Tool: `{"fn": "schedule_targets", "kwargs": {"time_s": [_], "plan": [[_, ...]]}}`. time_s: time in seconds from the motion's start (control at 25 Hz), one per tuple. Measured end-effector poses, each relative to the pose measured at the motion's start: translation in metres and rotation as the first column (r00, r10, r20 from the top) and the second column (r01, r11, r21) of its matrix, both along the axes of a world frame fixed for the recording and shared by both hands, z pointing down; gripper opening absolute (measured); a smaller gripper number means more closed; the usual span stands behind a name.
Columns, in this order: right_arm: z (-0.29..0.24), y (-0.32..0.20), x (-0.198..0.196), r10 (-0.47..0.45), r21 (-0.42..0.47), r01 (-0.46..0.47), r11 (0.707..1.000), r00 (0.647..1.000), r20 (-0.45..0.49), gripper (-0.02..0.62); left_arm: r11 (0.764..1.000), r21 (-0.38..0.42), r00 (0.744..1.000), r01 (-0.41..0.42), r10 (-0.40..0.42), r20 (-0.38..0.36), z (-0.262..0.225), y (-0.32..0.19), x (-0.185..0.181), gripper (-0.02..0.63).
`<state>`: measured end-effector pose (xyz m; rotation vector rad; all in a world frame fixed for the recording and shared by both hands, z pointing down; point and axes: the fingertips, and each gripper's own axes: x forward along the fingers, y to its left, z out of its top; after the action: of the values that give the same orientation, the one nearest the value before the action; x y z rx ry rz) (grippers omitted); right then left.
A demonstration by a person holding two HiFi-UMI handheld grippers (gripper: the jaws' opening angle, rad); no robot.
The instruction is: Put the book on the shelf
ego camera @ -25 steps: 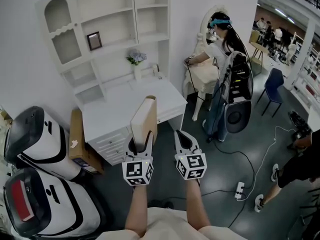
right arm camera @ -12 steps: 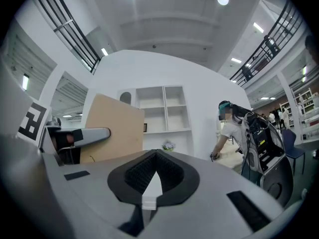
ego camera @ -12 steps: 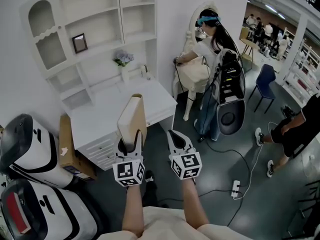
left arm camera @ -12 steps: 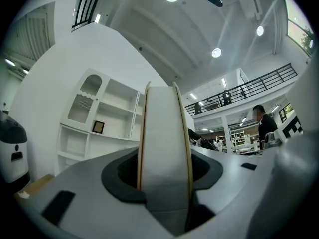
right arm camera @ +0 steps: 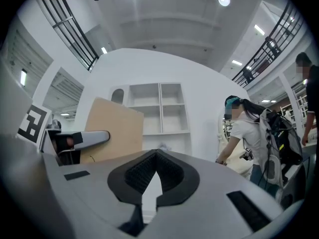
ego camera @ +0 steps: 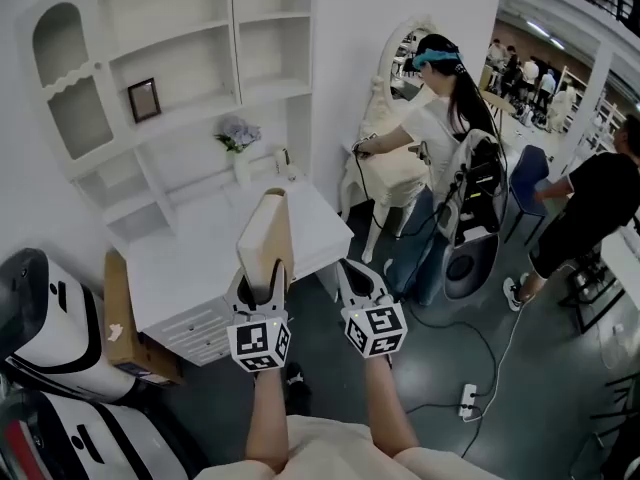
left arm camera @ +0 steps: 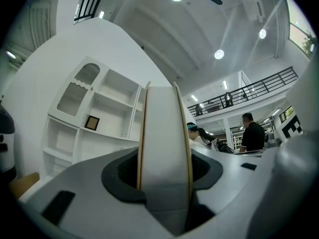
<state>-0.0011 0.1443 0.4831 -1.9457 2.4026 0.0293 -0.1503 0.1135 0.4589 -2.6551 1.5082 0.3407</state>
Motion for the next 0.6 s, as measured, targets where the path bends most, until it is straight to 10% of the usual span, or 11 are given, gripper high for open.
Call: {"fn": "schedule_targets", "kwargs": {"time_s": [0.6], "plan": [[-0.027, -0.222, -0.002, -0.022, 0.027, 0.022, 0.999, 1.0, -0.005, 0.025, 0.999, 0.037, 1.0, 0.023, -0.023, 0.006, -0.036, -0.222, 0.0, 0.221]]}}
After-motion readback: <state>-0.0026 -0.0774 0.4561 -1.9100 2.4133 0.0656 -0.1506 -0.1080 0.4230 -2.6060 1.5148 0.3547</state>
